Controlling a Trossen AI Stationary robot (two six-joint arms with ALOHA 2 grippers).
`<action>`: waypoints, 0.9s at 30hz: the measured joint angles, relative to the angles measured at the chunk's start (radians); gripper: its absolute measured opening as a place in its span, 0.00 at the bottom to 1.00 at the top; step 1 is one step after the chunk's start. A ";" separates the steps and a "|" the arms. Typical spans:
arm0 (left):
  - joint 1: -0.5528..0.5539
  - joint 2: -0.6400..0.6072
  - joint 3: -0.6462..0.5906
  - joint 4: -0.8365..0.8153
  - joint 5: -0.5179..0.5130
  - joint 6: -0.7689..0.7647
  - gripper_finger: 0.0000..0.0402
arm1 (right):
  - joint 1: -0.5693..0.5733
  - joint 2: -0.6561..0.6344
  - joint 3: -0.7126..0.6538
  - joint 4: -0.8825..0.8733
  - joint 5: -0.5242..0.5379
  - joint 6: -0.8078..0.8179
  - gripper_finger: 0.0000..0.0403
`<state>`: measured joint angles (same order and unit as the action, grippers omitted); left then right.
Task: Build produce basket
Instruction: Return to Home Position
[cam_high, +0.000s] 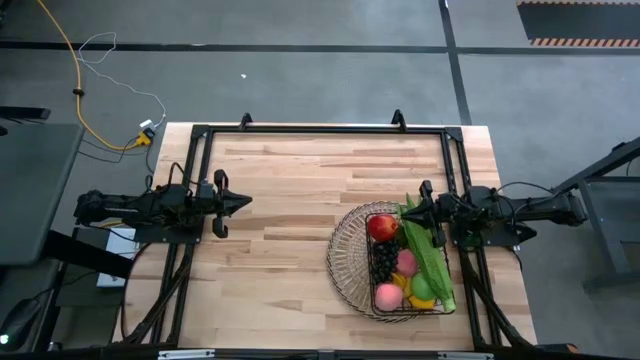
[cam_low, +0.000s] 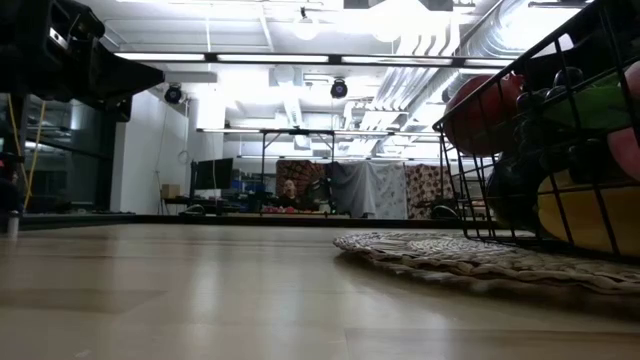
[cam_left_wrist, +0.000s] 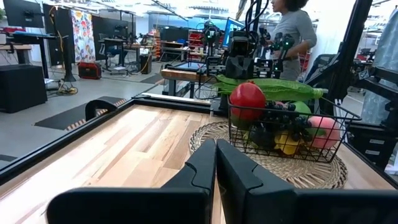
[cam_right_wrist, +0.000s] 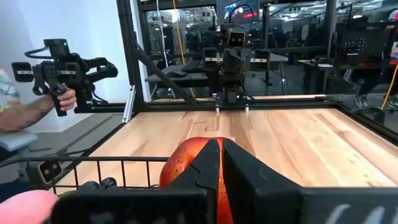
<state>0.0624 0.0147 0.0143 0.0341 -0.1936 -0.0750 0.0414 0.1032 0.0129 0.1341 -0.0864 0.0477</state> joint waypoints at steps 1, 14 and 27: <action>0.000 0.000 0.000 0.000 0.000 0.000 0.01 | 0.000 0.000 0.000 0.000 0.005 0.001 0.03; 0.000 0.000 0.000 0.000 0.000 0.000 0.01 | 0.000 0.000 0.001 -0.003 0.026 0.004 0.03; 0.000 0.000 0.000 0.000 0.000 0.000 0.01 | 0.000 0.000 0.001 -0.003 0.026 0.004 0.03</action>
<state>0.0624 0.0147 0.0143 0.0341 -0.1932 -0.0750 0.0412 0.1036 0.0135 0.1310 -0.0599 0.0517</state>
